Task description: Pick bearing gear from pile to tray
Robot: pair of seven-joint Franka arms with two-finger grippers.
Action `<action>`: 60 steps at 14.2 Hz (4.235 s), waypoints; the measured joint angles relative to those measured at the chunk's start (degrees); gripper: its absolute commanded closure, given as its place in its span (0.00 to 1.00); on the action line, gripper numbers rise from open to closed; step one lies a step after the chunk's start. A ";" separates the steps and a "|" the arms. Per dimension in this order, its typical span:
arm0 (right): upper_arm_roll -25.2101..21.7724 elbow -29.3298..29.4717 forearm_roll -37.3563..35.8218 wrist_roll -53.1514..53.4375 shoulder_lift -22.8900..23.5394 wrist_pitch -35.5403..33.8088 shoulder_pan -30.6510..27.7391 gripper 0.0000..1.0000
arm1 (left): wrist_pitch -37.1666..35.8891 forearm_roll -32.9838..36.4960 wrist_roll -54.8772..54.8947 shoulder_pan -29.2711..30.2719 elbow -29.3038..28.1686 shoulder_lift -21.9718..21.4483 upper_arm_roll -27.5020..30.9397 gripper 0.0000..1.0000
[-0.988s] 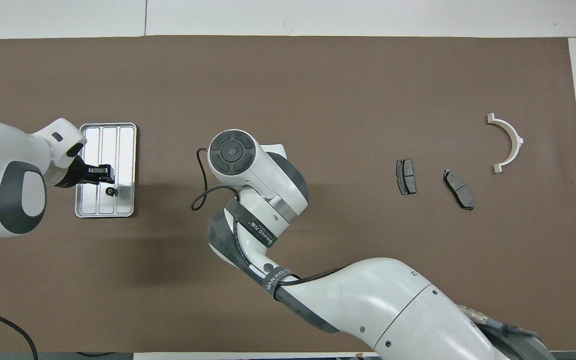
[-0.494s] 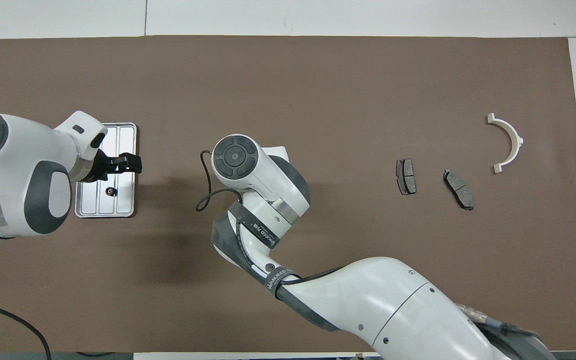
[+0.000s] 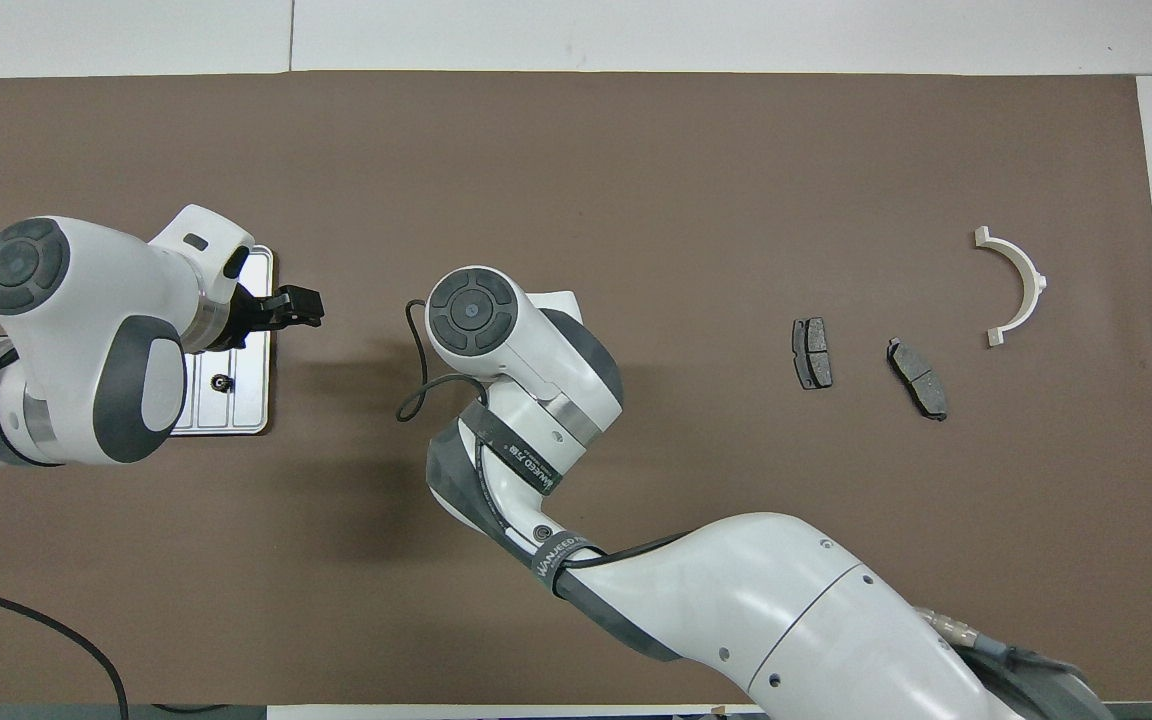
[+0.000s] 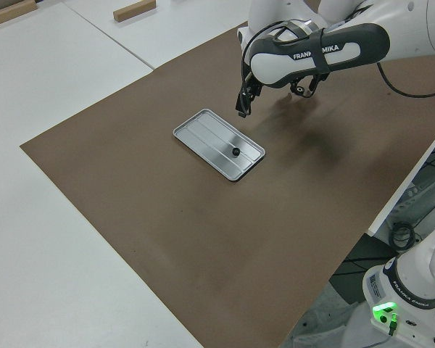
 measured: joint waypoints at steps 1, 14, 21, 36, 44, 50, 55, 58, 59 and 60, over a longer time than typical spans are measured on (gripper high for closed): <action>-0.06 0.53 -0.18 0.00 -0.40 -1.84 -0.30 0.00 | 0.10 0.00 -0.22 -0.08 0.01 0.06 0.00 0.01; 0.04 4.25 4.19 -53.93 -17.37 -20.64 -24.50 0.00 | 0.67 4.70 -33.53 -21.34 13.02 13.21 -0.17 0.23; 0.04 4.09 4.22 -74.77 -19.47 -22.43 -35.41 0.00 | 0.80 5.09 -36.00 -24.37 12.06 14.64 -0.12 0.31; -7.82 0.85 4.30 -82.87 -38.23 -35.42 -32.13 0.00 | 3.42 6.46 -37.75 -25.02 10.75 14.73 0.12 0.40; -10.89 -13.83 4.58 -82.87 -45.19 -28.12 -29.64 0.00 | 3.28 7.46 -38.13 -25.04 10.58 14.67 0.34 0.90; -11.28 -16.16 7.42 -82.77 -46.34 -28.04 -30.01 0.00 | -1.35 8.50 -39.05 -24.93 13.17 15.24 1.34 0.95; -11.28 -16.38 7.73 -82.69 -46.38 -27.99 -30.07 0.00 | -6.73 9.44 -24.70 -16.18 13.88 11.20 3.96 0.95; -11.28 -16.38 7.74 -82.69 -46.52 -27.99 -30.07 0.00 | -7.18 9.44 -5.98 -4.08 12.71 9.24 4.09 0.95; -11.28 -16.38 7.74 -82.68 -46.53 -27.99 -30.08 0.00 | -7.04 9.42 -0.57 -0.82 12.42 9.24 4.07 0.95; -11.28 -16.38 7.74 -82.68 -46.53 -27.99 -30.08 0.00 | -6.62 9.42 3.84 1.77 11.95 9.24 4.04 0.95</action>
